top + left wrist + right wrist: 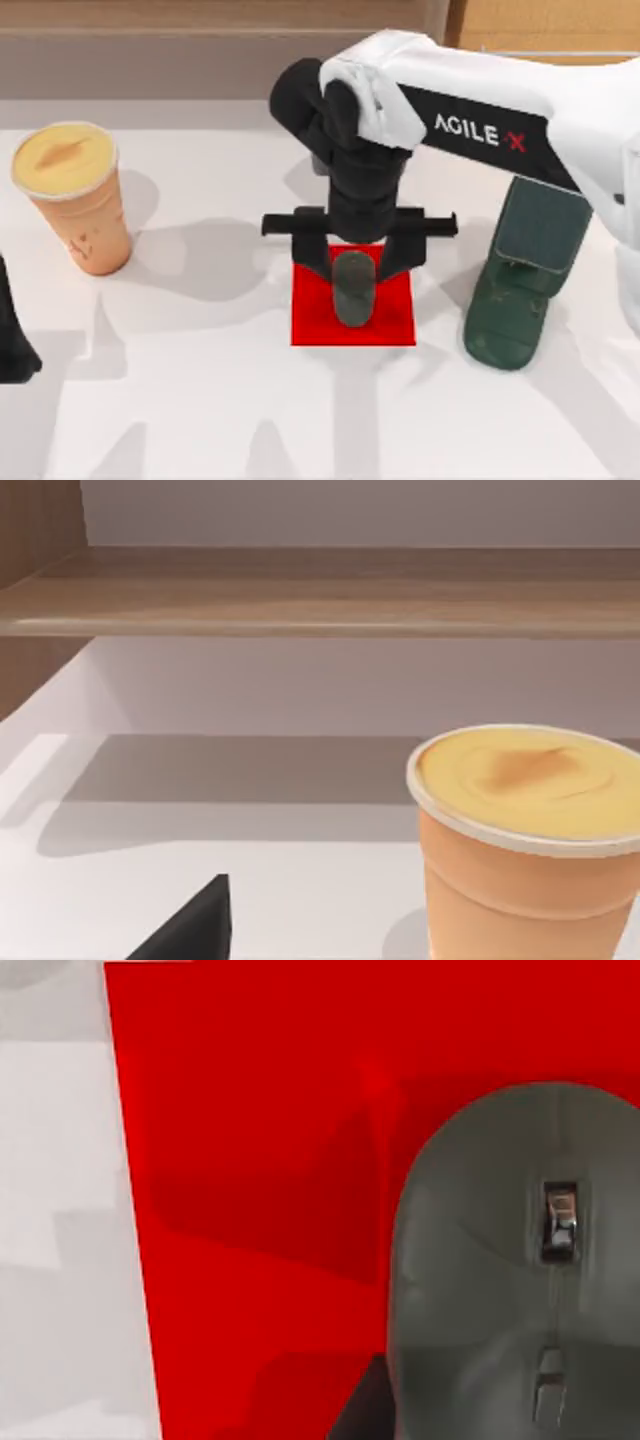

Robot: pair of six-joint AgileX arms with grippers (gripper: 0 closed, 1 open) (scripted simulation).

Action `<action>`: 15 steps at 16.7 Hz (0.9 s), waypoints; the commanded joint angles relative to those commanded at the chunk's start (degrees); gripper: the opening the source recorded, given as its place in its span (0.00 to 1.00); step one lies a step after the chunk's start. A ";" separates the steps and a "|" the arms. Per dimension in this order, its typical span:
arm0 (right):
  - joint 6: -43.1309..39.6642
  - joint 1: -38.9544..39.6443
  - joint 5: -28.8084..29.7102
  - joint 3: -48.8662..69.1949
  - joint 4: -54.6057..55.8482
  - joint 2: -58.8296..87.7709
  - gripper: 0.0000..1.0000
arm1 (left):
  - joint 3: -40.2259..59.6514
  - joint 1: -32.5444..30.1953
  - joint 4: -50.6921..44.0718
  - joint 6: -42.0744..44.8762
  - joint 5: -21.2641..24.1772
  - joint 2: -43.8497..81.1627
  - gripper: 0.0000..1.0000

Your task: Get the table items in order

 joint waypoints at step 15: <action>-0.69 -0.71 -0.20 0.29 0.21 -0.55 1.00 | 0.00 0.00 0.00 0.00 0.00 0.00 1.00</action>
